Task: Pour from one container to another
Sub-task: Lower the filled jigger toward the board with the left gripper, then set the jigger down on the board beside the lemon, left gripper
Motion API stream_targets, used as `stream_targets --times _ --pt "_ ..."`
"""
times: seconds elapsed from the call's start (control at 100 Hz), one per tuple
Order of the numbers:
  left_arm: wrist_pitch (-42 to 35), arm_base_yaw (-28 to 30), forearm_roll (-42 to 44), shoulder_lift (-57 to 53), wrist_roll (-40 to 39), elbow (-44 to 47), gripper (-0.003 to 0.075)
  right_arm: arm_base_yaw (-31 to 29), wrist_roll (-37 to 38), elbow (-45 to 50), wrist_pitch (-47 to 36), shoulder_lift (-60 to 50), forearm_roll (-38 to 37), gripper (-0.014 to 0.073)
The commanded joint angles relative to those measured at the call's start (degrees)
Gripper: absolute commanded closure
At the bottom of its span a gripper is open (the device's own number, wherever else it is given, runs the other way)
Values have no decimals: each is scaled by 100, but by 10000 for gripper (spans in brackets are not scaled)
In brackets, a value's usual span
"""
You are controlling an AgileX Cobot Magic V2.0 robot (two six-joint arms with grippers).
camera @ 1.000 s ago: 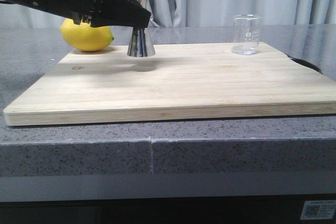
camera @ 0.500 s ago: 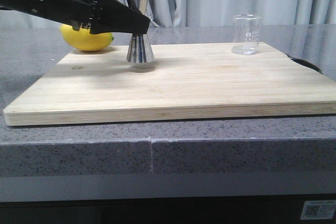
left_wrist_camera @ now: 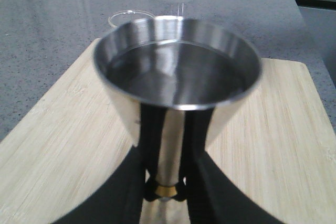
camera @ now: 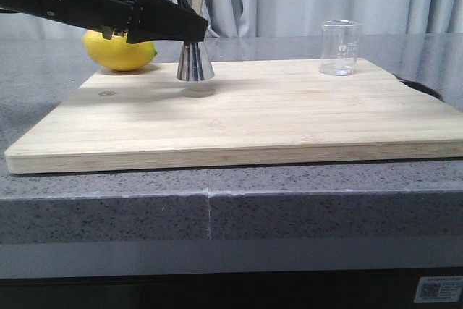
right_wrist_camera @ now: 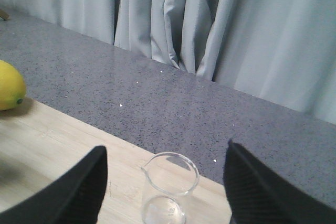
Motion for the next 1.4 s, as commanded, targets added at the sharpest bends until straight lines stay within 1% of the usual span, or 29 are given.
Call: stream_targets --times 0.0,0.55,0.83,1.39 --pt "283 12 -494 -211 12 -110 627 -22 4 -122 -363 -183 86 162" --pt "309 12 -488 -139 35 -102 627 -22 4 -122 -363 -183 86 162" --pt "434 192 -488 -139 35 -102 627 -22 4 -122 -363 -183 86 162" --pt "434 190 -441 -139 35 -4 627 -22 4 -122 -363 -183 86 162"
